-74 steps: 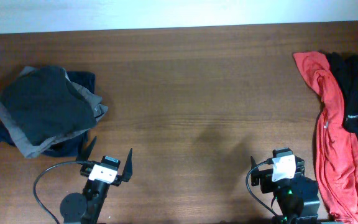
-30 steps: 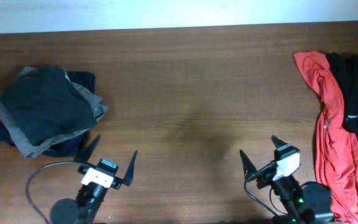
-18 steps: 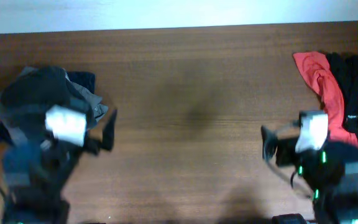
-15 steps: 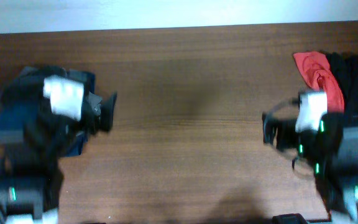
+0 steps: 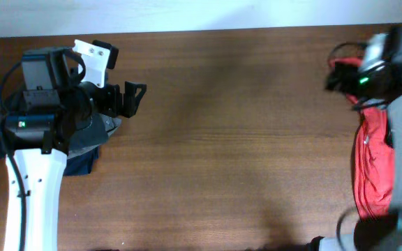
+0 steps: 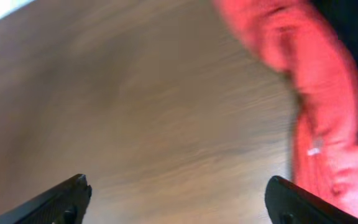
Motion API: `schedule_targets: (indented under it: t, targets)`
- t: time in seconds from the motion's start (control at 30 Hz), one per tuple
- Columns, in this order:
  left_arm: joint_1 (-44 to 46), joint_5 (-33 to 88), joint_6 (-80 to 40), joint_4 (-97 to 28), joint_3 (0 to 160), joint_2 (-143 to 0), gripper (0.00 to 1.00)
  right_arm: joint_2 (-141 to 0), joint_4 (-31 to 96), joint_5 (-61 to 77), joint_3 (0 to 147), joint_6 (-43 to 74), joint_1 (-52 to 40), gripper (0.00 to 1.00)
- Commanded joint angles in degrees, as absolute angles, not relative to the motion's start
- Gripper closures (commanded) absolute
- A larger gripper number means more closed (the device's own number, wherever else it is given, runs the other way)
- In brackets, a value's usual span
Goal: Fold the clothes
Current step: 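Reach the right gripper to the black shirt on the red pile and grasp it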
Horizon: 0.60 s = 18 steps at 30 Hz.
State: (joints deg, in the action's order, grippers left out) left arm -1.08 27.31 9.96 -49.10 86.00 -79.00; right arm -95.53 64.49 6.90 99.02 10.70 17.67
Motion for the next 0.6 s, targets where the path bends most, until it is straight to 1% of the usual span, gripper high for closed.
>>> schedule_targets:
  t: [0.0,0.13,0.27,0.37,0.57]
  targets:
    - [-0.9,29.2,9.3,-49.1,87.6,-79.0,0.01,-101.3,64.7,5.4,105.2,12.6,25.2,0.14]
    - [-0.9,29.2,9.3,-49.2,87.6,-79.0,0.01,-108.0,59.9,4.5,107.1,14.0,34.6,0.15]
    - [-0.9,29.2,9.2,-49.1,87.6,-79.0,0.01,-113.5,55.9,7.4,107.1,14.0,40.5,0.16]
    - [-0.9,29.1,9.3,-48.9,87.6,-79.0,0.01,-118.0,54.2,13.2,107.1,14.0,42.7,0.17]
    - [-0.9,29.1,9.3,-48.7,87.6,-79.0,0.01,-125.3,48.3,15.7,107.0,14.0,42.5,0.16]
